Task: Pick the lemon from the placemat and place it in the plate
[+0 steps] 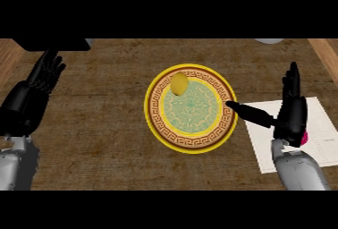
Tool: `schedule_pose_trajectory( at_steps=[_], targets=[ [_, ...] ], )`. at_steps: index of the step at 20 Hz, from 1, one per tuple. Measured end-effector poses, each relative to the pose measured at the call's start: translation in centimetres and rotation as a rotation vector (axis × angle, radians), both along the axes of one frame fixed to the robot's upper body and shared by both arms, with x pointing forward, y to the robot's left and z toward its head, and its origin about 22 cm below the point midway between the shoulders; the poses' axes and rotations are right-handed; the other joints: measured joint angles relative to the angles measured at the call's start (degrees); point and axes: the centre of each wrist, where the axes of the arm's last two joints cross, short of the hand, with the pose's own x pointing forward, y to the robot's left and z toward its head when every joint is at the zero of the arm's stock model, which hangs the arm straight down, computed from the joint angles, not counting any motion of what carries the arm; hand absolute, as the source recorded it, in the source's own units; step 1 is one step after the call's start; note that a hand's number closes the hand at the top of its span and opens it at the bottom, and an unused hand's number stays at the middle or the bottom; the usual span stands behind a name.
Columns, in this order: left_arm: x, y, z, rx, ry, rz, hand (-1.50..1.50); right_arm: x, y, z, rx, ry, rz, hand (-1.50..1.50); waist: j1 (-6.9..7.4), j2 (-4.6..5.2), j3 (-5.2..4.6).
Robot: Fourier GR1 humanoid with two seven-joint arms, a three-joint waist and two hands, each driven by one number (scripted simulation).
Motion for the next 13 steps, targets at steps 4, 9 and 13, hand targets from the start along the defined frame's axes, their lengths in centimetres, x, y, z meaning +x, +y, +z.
schedule_pose_trajectory(
  at_steps=[4, 9, 13],
  targets=[
    [-0.1, 0.1, -0.7, -0.003, -0.004, 0.000, 0.00, -3.3, -3.8, 0.0, -0.013, 0.003, 0.004, -1.50, 0.06, 0.07, 0.00],
    [0.0, -0.4, -0.2, -0.001, -0.001, -0.004, 0.00, -6.5, -7.4, 0.0, -0.030, 0.002, 0.007, -1.50, 0.21, 0.11, 0.01],
    [0.3, -1.2, -0.3, -0.002, -0.002, -0.006, 0.00, -8.6, -9.7, -0.6, -0.059, 0.003, 0.000, -1.50, 0.26, 0.15, 0.01]
  ],
)
